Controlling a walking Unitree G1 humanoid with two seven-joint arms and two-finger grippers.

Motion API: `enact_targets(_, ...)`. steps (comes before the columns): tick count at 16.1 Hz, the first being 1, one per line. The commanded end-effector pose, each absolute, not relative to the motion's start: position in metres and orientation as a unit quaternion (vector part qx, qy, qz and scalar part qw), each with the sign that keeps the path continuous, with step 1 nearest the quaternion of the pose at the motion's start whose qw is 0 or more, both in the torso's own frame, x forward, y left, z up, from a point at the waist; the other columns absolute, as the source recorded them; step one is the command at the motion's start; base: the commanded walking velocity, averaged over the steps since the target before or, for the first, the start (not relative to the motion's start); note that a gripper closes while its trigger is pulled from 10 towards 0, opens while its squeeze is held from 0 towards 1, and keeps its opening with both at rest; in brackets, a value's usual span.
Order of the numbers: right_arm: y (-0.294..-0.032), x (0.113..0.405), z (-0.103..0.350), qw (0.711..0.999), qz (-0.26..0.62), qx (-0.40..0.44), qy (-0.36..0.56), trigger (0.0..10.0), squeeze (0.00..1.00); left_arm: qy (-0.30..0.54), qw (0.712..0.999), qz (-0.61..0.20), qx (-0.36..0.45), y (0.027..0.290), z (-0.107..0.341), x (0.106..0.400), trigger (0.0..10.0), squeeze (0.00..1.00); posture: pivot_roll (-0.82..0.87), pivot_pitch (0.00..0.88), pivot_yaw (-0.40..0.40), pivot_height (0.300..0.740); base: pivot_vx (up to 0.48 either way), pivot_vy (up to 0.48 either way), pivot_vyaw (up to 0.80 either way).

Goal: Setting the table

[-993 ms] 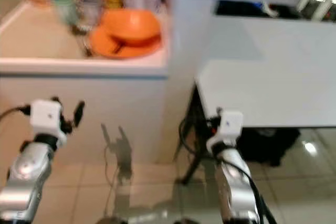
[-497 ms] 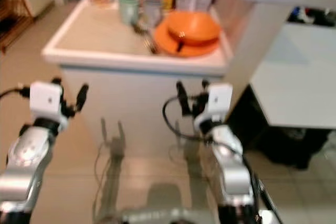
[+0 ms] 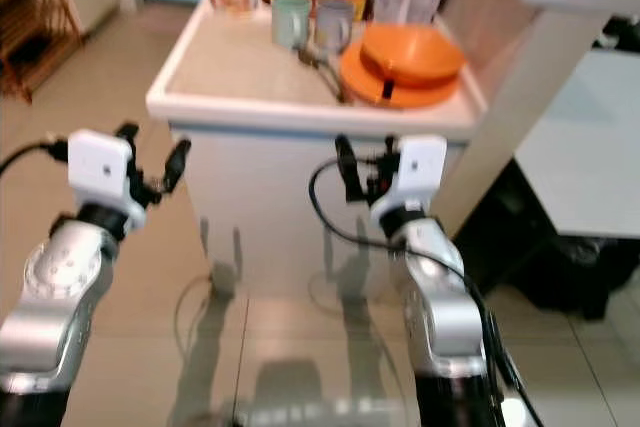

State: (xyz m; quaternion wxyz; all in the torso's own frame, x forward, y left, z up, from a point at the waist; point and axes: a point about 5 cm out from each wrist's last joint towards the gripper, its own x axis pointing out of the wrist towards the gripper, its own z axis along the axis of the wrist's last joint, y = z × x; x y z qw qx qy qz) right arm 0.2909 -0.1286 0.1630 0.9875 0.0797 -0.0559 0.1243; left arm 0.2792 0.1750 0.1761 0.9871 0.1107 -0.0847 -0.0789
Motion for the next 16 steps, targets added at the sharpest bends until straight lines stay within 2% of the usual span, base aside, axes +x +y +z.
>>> enact_targets(1, -0.133, 0.291, 0.171, 0.987, 0.121, 0.079, -0.065, 10.0, 0.00, -0.089, 0.986, -0.087, 0.109, 0.171, 0.180, 0.278, 10.0, 0.00, 0.12, 0.024, -0.055, 0.740, 0.405, 0.000, 0.00)
enact_targets(5, -0.128, 0.296, 0.183, 0.987, 0.134, 0.067, -0.065, 10.0, 0.00, -0.079, 0.985, -0.093, 0.120, 0.172, 0.180, 0.278, 10.0, 0.00, 0.12, 0.029, -0.053, 0.740, 0.404, 0.000, 0.00)
enact_targets(10, -0.127, 0.301, 0.191, 0.986, 0.131, 0.076, -0.069, 10.0, 0.00, -0.075, 0.983, -0.105, 0.129, 0.170, 0.180, 0.277, 10.0, 0.00, 0.12, 0.035, -0.052, 0.740, 0.403, 0.000, 0.73)
enact_targets(16, -0.124, 0.302, 0.195, 0.985, 0.137, 0.086, -0.067, 10.0, 0.00, -0.079, 0.983, -0.108, 0.126, 0.170, 0.183, 0.277, 10.0, 0.00, 0.12, 0.040, -0.060, 0.740, 0.402, 0.000, 0.00)
